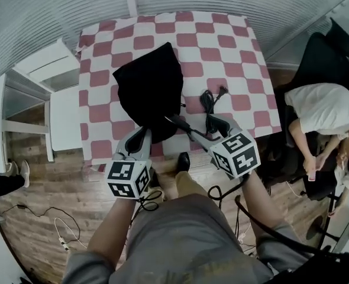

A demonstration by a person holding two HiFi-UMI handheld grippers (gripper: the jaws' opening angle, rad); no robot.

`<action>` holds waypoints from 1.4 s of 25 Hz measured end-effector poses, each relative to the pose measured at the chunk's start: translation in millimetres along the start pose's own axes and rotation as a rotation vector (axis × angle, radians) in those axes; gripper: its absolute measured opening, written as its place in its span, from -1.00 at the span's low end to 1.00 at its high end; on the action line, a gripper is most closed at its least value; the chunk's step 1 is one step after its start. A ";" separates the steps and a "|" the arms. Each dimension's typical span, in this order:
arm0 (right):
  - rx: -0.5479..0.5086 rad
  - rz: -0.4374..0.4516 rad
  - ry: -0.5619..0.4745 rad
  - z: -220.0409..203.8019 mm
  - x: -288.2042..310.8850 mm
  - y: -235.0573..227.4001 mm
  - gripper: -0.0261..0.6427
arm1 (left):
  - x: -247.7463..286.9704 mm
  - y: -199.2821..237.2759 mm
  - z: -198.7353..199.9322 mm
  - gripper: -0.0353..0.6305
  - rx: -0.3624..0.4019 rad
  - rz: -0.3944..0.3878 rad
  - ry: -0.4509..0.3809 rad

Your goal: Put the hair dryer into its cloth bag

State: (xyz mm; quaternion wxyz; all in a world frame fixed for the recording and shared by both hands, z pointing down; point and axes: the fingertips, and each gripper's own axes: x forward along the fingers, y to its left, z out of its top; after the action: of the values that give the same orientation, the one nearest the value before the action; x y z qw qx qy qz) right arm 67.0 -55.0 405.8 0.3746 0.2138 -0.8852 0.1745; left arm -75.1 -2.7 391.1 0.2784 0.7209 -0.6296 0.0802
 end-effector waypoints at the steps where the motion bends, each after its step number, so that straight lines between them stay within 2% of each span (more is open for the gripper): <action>1: 0.035 -0.033 -0.003 -3.6 -4.4 -10.2 -0.02 | 0.1 0.1 0.9 -0.88 0.004 -0.006 0.000; 5: 0.168 -0.114 0.021 -18.7 -2.5 -47.5 0.02 | -0.2 -0.2 2.5 -0.88 0.016 -0.010 0.007; 10: 0.308 -0.152 0.066 -32.3 32.4 -86.2 0.13 | -1.0 -1.7 3.4 -0.88 0.021 0.002 0.013; 13: 0.337 -0.186 0.107 -36.9 51.7 -102.1 0.24 | -0.2 -2.0 4.2 -0.88 0.031 0.009 0.014; 15: 0.334 -0.211 0.122 -35.5 54.7 -107.2 0.19 | 1.2 -2.3 5.7 -0.88 0.029 0.014 0.010; 19: 0.313 -0.229 0.099 -34.9 56.3 -105.3 0.09 | 3.1 -1.3 5.5 -0.88 0.021 0.021 0.002; 20: 0.310 -0.226 0.088 -34.4 57.2 -104.3 -0.15 | 3.4 -1.3 5.5 -0.88 0.021 0.021 0.001; 21: 0.307 -0.228 0.079 -33.8 57.8 -104.2 -0.27 | 3.4 -1.4 5.6 -0.88 0.021 0.022 0.000; 25: 0.254 -0.240 0.049 -28.8 57.1 -103.4 -0.43 | 0.3 -0.4 6.5 -0.88 0.027 0.030 0.000; 31: 0.109 -0.211 -0.113 1.7 28.2 -85.0 -0.46 | -5.2 2.2 10.9 -0.88 0.044 0.044 0.006; 35: -0.104 -0.160 -0.238 32.6 1.4 -55.6 -0.46 | -6.1 3.2 14.8 -0.88 0.068 0.039 0.028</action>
State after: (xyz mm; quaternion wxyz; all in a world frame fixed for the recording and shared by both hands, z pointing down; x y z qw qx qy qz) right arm 75.3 -117.8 393.6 0.2902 0.2831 -0.9114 0.0712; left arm -82.8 -5.0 377.0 0.2608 0.7163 -0.6365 0.1171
